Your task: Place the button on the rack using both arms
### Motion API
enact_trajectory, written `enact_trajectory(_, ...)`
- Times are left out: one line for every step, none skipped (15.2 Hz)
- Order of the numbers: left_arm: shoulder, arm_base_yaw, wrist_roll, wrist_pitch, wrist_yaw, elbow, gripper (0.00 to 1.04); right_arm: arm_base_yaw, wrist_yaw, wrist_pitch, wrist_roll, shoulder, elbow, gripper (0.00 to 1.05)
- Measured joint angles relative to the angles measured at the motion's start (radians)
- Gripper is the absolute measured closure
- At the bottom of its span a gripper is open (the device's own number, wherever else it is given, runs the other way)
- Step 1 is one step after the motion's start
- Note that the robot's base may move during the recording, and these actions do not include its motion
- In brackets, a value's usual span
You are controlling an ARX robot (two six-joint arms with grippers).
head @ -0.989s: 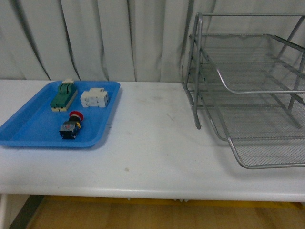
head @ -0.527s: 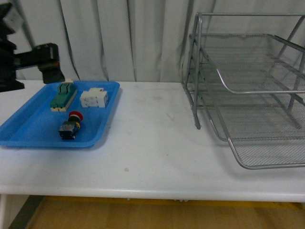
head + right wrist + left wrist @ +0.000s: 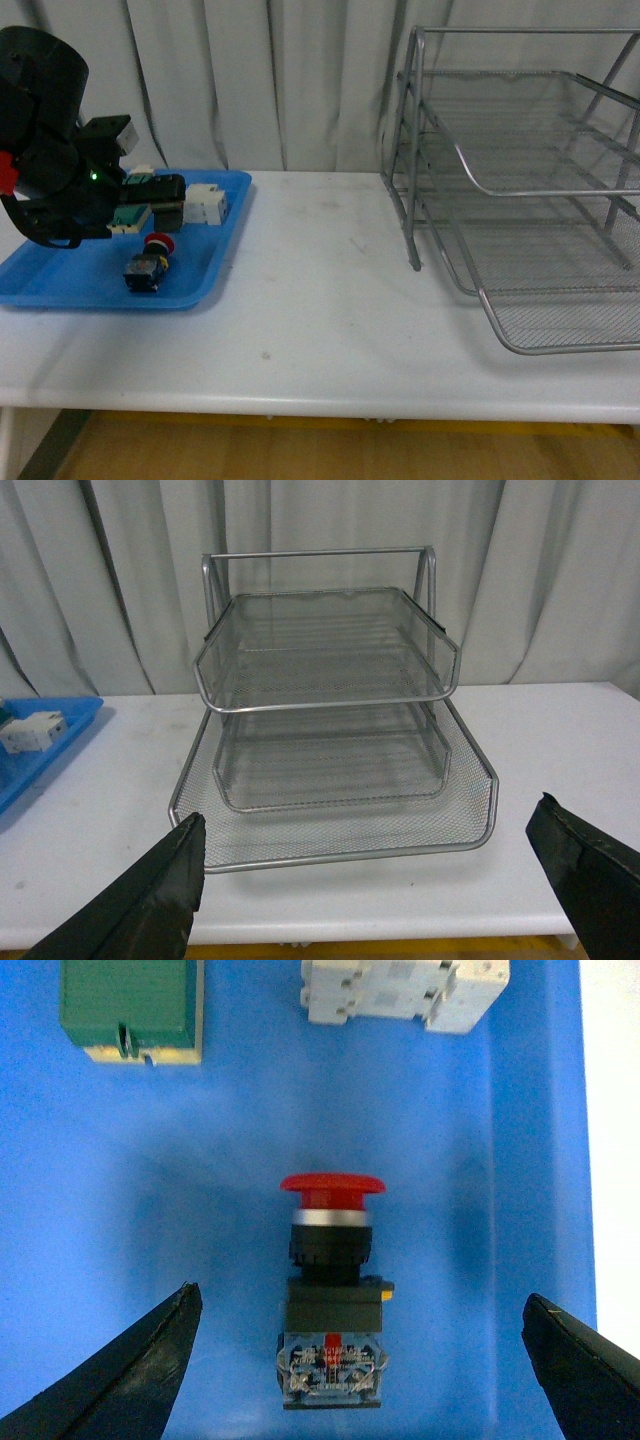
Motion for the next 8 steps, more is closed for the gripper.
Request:
enact_trajectory(0.005, 0.004, 0.0, -0.005, 0.006, 0.0, 0.07, 0.0, 0.0, 0.0, 0.0, 0.0, 0.0, 0.06)
enact_trajectory(0.006, 0.005, 0.0, -0.006, 0.012, 0.0, 0.07, 0.0, 0.0, 0.0, 0.0, 0.0, 0.0, 0.06)
enact_trajectory(0.006, 0.006, 0.001, -0.008, 0.016, 0.0, 0.07, 0.0, 0.0, 0.0, 0.0, 0.0, 0.0, 0.06)
enact_trajectory(0.007, 0.01, 0.004, -0.014, 0.019, 0.002, 0.07, 0.0, 0.0, 0.0, 0.0, 0.0, 0.0, 0.06)
enact_trajectory(0.007, 0.012, 0.004, -0.021, 0.029, 0.004, 0.07, 0.0, 0.0, 0.0, 0.0, 0.0, 0.0, 0.06)
enact_trajectory(0.018, 0.019, 0.016, -0.027, 0.05, 0.02, 0.07, 0.0, 0.0, 0.0, 0.0, 0.0, 0.0, 0.06)
enact_trajectory(0.061, 0.011, 0.061, -0.024, 0.026, 0.028, 0.07, 0.0, 0.0, 0.0, 0.0, 0.0, 0.0, 0.06)
enact_trajectory(0.084, -0.005, 0.126, -0.004, -0.008, 0.031, 0.07, 0.0, 0.0, 0.0, 0.0, 0.0, 0.0, 0.06)
